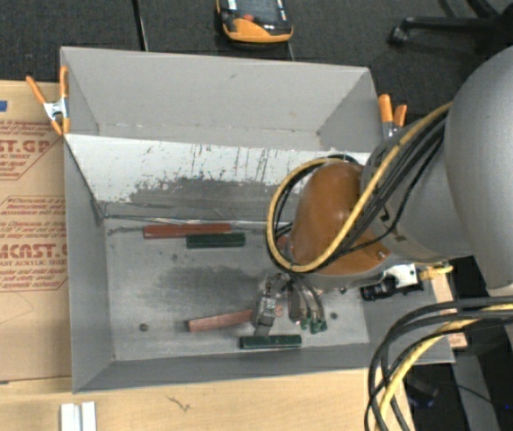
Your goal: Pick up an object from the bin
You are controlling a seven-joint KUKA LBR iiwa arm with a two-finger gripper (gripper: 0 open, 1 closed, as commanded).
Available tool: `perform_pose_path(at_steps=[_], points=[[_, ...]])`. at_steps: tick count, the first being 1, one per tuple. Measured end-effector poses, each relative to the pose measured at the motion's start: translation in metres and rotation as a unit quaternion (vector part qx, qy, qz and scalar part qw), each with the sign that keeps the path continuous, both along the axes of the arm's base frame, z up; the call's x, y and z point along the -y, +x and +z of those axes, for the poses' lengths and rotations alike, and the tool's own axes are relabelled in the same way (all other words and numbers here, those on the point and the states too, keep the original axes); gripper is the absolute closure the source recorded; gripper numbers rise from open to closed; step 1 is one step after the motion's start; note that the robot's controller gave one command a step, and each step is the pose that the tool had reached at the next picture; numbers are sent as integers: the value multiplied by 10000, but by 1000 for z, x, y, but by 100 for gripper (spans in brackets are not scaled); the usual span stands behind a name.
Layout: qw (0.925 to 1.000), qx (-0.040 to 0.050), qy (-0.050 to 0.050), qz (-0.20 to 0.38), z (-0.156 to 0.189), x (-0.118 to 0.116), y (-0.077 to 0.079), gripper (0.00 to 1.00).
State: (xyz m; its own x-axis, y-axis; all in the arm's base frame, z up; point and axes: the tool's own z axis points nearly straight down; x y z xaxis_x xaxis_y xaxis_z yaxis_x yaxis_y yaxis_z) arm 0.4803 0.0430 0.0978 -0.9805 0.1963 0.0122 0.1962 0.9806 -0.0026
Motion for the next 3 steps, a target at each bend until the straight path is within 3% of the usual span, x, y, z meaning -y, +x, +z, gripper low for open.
perform_pose_path(at_steps=[3], points=[[10000,50,3,-1,58,0,2,100]])
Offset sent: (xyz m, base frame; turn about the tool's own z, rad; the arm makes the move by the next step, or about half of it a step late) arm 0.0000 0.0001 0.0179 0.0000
